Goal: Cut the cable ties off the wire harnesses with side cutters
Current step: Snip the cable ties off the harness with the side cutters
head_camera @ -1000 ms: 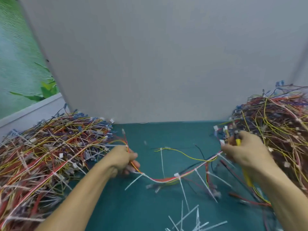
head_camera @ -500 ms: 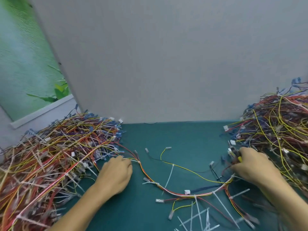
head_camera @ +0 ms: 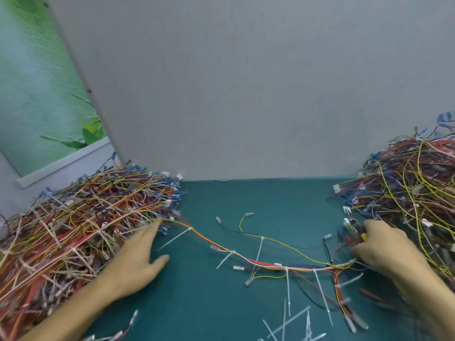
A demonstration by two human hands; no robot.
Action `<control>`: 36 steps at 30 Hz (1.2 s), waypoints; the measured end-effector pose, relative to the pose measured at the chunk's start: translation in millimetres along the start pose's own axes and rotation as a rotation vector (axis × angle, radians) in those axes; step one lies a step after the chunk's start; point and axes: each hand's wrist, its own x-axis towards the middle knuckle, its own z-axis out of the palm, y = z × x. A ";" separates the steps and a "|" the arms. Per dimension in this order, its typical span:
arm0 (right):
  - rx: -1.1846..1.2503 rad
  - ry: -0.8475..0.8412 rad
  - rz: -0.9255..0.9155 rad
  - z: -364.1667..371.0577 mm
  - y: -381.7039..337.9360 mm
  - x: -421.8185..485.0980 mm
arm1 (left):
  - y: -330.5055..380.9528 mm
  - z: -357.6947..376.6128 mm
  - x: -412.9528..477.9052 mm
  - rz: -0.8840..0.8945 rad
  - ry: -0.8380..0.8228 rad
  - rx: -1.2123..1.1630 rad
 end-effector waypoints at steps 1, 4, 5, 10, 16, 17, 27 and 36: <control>0.001 -0.002 0.000 0.3 -0.3 0.2 | 19.1 -0.1 5.1 -0.065 -0.001 -0.274; 0.006 -0.017 -0.001 -0.1 -1.2 -0.1 | 81.0 -7.0 27.0 -0.208 0.099 -1.137; 0.008 -0.022 -0.003 -0.7 -1.4 0.1 | 96.9 -8.2 36.7 -0.256 0.132 -1.264; -0.019 0.038 -0.047 -3.4 -7.2 -9.1 | 132.5 0.8 77.0 -0.487 0.098 -1.015; -0.309 0.465 -0.302 -10.5 -34.1 -29.4 | 91.6 30.9 65.6 -0.522 -0.104 0.255; -0.280 0.451 -0.398 -6.8 -42.8 -32.4 | 90.3 37.1 65.7 -0.541 -0.104 0.276; -0.207 0.148 -0.567 45.6 -65.5 -49.7 | 111.3 53.6 62.8 -0.156 0.209 -0.336; -0.052 0.230 -0.271 37.0 -44.7 -30.4 | 95.5 60.9 51.0 -0.193 0.117 -0.299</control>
